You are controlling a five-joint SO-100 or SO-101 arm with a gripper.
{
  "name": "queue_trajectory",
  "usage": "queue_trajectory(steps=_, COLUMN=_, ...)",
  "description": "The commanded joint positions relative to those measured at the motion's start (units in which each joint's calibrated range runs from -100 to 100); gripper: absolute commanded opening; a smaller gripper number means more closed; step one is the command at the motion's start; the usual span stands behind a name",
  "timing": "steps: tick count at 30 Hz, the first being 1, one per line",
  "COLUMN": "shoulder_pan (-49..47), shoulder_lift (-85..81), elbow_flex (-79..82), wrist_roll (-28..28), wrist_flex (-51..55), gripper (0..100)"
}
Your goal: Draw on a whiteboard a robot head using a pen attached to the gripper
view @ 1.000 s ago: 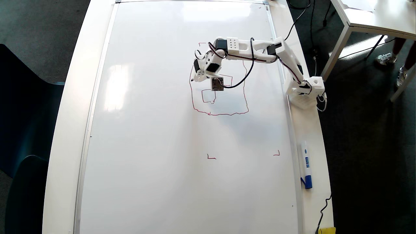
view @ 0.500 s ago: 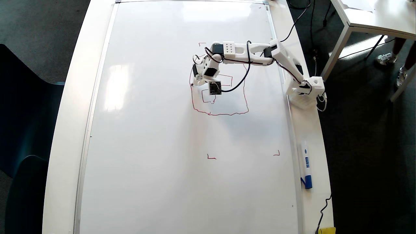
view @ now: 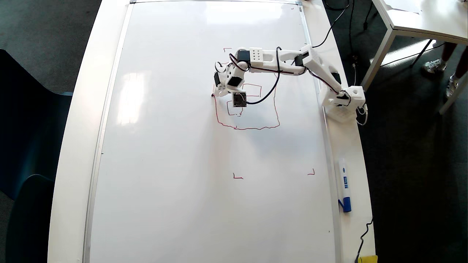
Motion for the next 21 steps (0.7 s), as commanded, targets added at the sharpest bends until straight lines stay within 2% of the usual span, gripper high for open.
queue_trajectory(steps=1, shoulder_pan=0.3, shoulder_lift=1.5, elbow_flex=-4.5, wrist_roll=-0.1, wrist_flex=0.0, gripper=1)
queue_trajectory(steps=16, shoulder_pan=-0.1, shoulder_lift=10.9, elbow_flex=-20.7, wrist_roll=-0.1, wrist_flex=0.1, gripper=1)
queue_trajectory(steps=21, shoulder_pan=-0.1, shoulder_lift=11.4, elbow_flex=-21.6, wrist_roll=-0.1, wrist_flex=0.1, gripper=1)
